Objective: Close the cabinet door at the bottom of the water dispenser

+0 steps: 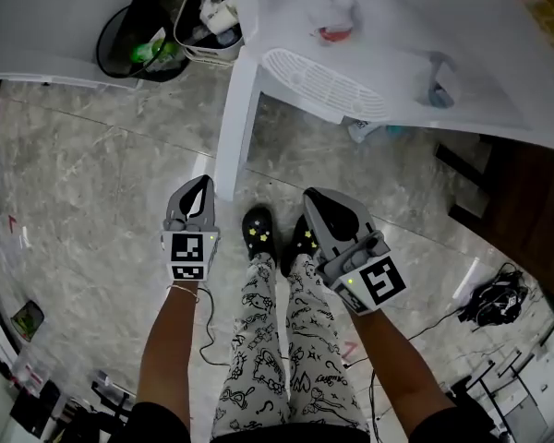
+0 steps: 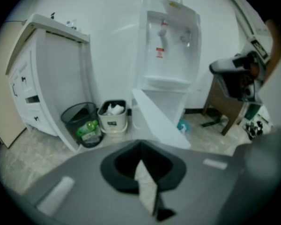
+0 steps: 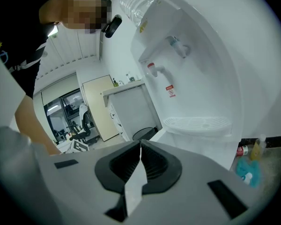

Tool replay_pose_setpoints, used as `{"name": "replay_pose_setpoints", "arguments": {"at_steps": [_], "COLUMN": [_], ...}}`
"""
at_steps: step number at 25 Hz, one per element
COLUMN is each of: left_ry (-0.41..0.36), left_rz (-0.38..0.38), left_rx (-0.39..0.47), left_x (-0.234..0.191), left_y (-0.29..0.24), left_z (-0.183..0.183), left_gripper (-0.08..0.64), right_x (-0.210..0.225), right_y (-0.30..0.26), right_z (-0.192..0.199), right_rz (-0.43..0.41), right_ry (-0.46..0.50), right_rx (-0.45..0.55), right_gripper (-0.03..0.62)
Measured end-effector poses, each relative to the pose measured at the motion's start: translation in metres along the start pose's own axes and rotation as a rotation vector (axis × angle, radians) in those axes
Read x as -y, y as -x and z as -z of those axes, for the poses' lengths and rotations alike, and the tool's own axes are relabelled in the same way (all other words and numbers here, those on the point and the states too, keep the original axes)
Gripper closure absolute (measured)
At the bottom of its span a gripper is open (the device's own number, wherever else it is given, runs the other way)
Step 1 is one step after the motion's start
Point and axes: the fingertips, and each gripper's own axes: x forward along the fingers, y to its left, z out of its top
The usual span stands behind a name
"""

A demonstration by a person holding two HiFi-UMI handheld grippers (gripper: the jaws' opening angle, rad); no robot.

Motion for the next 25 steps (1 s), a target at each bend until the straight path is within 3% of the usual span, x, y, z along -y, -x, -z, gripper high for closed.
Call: {"name": "replay_pose_setpoints", "arguments": {"at_steps": [6, 12, 17, 22, 25], "left_ry": [0.006, 0.056, 0.087, 0.107, 0.070], "left_rz": [0.080, 0.165, 0.252, 0.279, 0.298], "left_rx": [-0.005, 0.032, 0.058, 0.064, 0.059], "left_x": [0.040, 0.100, 0.151, 0.178, 0.191], "left_y": [-0.015, -0.038, -0.076, -0.111, -0.128], "left_z": [-0.007, -0.023, -0.051, -0.079, -0.092], "left_gripper": [0.574, 0.574, 0.574, 0.574, 0.574], "right_x": [0.017, 0.048, 0.064, 0.072, 0.085], "right_y": [-0.010, -0.002, 0.019, 0.046, 0.058], "right_z": [0.011, 0.013, -0.011, -0.037, -0.034], "right_rz": [0.019, 0.143, 0.168, 0.172, 0.187], "right_ry": [-0.055, -0.153, -0.225, -0.201, -0.190], "right_rx": [0.021, 0.074, 0.124, 0.152, 0.138], "right_gripper": [0.575, 0.575, 0.575, 0.575, 0.575]}}
